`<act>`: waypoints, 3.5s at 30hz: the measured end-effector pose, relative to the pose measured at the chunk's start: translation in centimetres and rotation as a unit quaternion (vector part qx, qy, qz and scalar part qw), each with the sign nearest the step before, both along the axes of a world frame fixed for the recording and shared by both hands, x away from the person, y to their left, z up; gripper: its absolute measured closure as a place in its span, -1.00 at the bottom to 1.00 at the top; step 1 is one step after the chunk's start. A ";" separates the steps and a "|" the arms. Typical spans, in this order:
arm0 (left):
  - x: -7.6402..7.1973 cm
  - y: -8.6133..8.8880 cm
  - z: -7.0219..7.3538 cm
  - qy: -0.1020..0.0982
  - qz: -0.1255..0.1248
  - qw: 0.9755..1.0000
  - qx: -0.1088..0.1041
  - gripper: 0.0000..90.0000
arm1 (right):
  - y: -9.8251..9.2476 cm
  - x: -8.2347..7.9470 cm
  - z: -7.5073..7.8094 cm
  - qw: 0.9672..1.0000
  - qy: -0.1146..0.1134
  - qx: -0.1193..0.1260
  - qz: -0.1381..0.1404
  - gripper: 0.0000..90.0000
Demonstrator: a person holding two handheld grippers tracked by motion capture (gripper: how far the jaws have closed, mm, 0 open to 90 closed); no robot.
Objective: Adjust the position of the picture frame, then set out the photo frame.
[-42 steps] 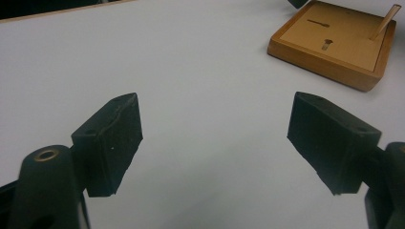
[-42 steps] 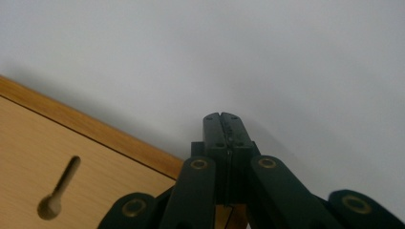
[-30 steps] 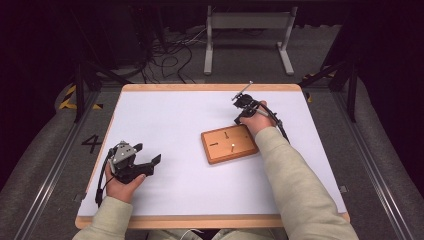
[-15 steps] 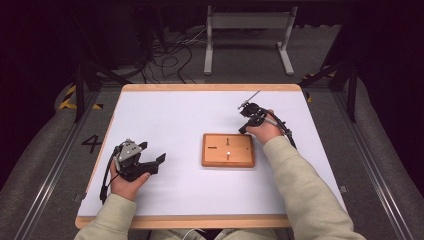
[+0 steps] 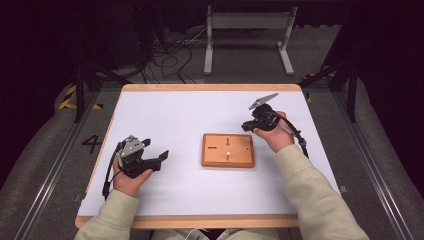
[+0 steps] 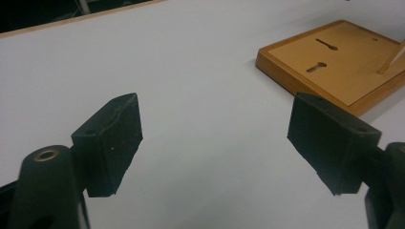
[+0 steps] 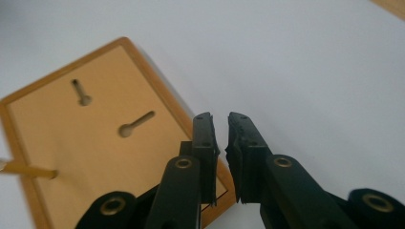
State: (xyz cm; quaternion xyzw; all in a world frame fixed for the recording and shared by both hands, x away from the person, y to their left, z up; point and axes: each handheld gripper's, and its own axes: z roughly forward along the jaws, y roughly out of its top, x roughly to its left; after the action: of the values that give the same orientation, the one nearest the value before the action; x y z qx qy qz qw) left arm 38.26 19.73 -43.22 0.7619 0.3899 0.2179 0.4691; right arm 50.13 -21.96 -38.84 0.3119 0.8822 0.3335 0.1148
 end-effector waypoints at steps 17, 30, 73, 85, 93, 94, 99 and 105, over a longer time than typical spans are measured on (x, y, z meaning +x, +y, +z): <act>-0.1 -1.2 1.3 0.004 -0.042 0.999 0.013 -0.59 | -4.9 -7.4 2.2 0.990 -0.097 0.101 0.000 0.16; 0.1 -3.2 2.5 0.024 -0.073 0.997 0.003 -0.47 | -6.5 -9.9 1.0 0.988 -0.101 0.119 -0.016 -0.01; 4.0 -15.8 0.8 0.049 -0.257 0.965 -0.016 0.10 | -10.2 -11.8 -1.1 0.985 -0.077 0.131 -0.081 0.01; 4.5 -17.5 -1.4 0.058 -0.281 0.958 0.017 0.37 | -10.3 -11.9 -1.5 0.985 -0.073 0.132 -0.084 0.00; 4.4 -17.8 -1.8 0.045 -0.286 0.957 0.031 0.84 | -10.3 -12.2 -1.6 0.985 -0.071 0.131 -0.084 0.00; 4.4 -17.8 -1.8 0.045 -0.286 0.957 0.031 0.85 | -10.3 -12.2 -1.6 0.985 -0.071 0.131 -0.084 0.00; 4.4 -17.8 -1.9 0.035 -0.292 0.955 0.035 0.86 | -10.4 -12.3 -1.7 0.985 -0.069 0.129 -0.087 0.00; 4.2 -17.9 -1.9 0.006 -0.301 0.952 0.054 0.86 | -10.4 -12.4 -1.7 0.985 -0.070 0.130 -0.087 0.00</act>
State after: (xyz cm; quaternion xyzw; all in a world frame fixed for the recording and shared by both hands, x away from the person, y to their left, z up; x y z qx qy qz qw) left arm 42.42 1.81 -45.15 0.8692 0.1330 0.0827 0.4690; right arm 37.69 -32.40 -40.53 0.3755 0.7906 0.4552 0.1637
